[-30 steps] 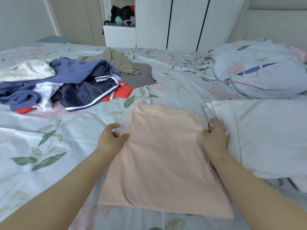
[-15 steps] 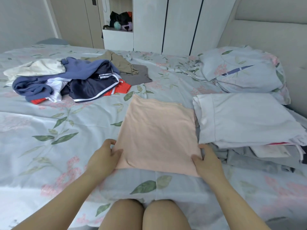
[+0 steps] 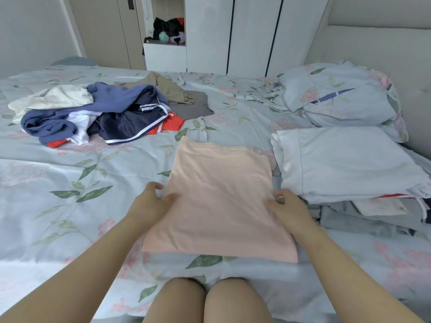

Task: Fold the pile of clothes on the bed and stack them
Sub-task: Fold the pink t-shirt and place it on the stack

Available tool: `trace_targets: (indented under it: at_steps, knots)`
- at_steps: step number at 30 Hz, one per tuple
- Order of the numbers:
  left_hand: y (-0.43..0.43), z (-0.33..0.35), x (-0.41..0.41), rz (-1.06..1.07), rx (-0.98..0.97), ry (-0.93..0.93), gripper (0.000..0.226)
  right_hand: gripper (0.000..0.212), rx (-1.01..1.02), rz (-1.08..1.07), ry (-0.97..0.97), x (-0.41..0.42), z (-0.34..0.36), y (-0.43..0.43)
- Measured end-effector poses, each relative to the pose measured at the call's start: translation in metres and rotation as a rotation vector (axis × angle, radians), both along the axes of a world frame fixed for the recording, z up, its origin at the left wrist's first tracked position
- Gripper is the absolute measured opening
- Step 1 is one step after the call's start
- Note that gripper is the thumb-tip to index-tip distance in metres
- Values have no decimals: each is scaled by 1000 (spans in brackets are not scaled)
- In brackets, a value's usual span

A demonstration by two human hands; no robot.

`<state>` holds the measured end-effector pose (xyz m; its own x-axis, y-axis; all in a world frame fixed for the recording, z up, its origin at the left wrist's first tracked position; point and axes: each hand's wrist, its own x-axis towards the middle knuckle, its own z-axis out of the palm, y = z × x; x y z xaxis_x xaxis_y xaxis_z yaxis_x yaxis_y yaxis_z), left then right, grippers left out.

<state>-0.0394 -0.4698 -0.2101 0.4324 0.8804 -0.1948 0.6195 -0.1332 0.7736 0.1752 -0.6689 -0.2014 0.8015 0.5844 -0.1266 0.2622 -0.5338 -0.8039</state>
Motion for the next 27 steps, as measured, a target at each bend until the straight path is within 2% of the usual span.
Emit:
trace_targets:
  at_steps: [3, 5, 10, 14, 17, 19, 22, 23, 27]
  knots:
    - [20, -3, 22, 9, 1, -105, 46, 48, 26, 3, 54, 14, -8, 30]
    - [35, -4, 36, -17, -14, -188, 39, 52, 101, -37, 116, 28, -12, 50]
    - [72, -11, 69, -72, -34, -354, 32, 46, 218, -140, 196, 71, -20, 104]
    - [94, -11, 98, -91, -36, -362, 32, 37, 144, -101, 105, 93, -25, 137]
    - [107, -7, 110, -72, 105, -363, 36, 30, 189, -108, 25, 106, -16, 150]
    - [112, -9, 113, -87, 176, -337, 40, 34, 174, -131, -55, 115, -14, 151]
    - [108, -20, 109, -132, 217, -109, 58, 50, -94, 2, -129, 112, -22, 142]
    - [104, -22, 107, -115, 217, -77, 67, 55, -113, 17, -126, 107, -24, 137]
    - [77, -17, 85, 34, -1, -145, 89, 59, -56, -62, -72, 78, -22, 116]
